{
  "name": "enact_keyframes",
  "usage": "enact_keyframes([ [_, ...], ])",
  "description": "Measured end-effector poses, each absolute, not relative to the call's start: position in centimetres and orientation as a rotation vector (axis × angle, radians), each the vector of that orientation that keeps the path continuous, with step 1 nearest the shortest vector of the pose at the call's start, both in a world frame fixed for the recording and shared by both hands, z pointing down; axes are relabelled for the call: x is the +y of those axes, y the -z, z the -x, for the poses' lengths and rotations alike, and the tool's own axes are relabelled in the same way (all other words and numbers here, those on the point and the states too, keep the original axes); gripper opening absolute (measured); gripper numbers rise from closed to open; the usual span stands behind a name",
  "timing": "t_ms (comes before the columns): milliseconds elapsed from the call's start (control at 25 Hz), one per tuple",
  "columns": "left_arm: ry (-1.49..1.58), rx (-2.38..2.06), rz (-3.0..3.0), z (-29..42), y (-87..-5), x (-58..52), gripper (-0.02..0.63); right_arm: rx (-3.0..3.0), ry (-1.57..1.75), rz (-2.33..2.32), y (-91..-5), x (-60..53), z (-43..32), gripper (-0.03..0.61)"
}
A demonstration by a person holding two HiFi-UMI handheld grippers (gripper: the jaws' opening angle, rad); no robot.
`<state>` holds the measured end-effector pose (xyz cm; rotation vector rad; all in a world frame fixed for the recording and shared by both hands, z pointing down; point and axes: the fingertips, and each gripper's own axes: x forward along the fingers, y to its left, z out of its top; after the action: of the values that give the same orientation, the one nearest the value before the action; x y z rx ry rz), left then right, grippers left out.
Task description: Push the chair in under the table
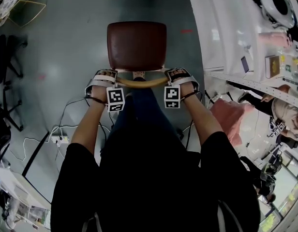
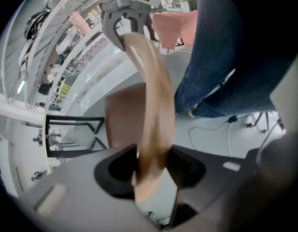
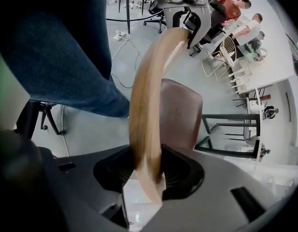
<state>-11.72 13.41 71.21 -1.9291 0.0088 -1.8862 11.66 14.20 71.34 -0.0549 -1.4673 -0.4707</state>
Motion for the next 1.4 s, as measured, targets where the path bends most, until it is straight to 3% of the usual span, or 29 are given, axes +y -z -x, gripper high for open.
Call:
enact_keyframes([
  [1400, 2.059, 0.057, 1.842, 14.2, -72.0, -13.3, 0.184, -1.537, 0.531, 0.024, -71.2, -13.0, -9.3, 0.152],
])
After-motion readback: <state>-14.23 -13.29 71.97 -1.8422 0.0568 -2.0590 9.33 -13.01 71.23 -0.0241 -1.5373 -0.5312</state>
